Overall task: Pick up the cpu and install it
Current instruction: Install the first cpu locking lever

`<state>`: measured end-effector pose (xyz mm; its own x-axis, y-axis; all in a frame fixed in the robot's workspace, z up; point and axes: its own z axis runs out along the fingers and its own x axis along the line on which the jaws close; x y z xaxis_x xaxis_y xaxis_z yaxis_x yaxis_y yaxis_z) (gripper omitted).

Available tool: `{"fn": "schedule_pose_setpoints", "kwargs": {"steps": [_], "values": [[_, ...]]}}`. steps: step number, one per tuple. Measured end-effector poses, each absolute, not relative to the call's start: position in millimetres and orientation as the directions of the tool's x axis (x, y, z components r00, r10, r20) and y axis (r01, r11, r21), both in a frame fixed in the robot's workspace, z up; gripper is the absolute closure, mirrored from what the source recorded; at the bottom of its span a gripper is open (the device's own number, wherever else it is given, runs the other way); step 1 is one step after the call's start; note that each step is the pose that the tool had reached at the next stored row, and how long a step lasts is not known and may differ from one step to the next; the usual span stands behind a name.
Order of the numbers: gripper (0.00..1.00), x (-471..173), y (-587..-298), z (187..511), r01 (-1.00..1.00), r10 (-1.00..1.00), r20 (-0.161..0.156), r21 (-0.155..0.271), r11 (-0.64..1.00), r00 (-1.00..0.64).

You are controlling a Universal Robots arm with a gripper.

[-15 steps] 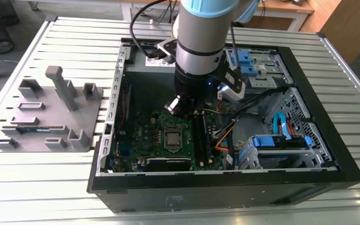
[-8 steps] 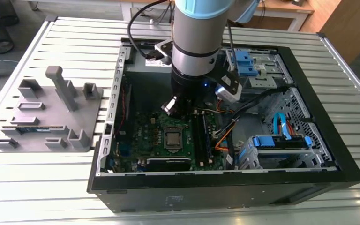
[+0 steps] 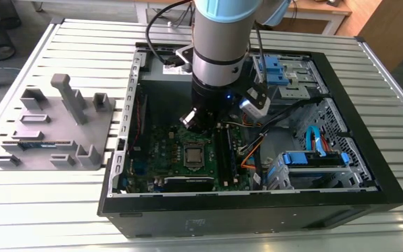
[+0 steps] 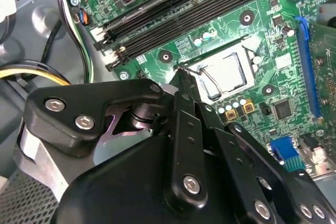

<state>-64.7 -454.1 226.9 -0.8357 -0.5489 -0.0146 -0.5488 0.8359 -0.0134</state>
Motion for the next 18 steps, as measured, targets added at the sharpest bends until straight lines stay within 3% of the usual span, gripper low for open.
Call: {"fn": "schedule_pose_setpoints", "kwargs": {"steps": [8, 18], "values": [[0.89, -68.2, -455.2, 224.6, -0.541, -0.541, -0.014, -0.018, 0.841, -0.841], [0.89, -68.9, -457.4, 223.1, -0.532, -0.532, 0.009, -0.056, 0.845, -0.847]]}}
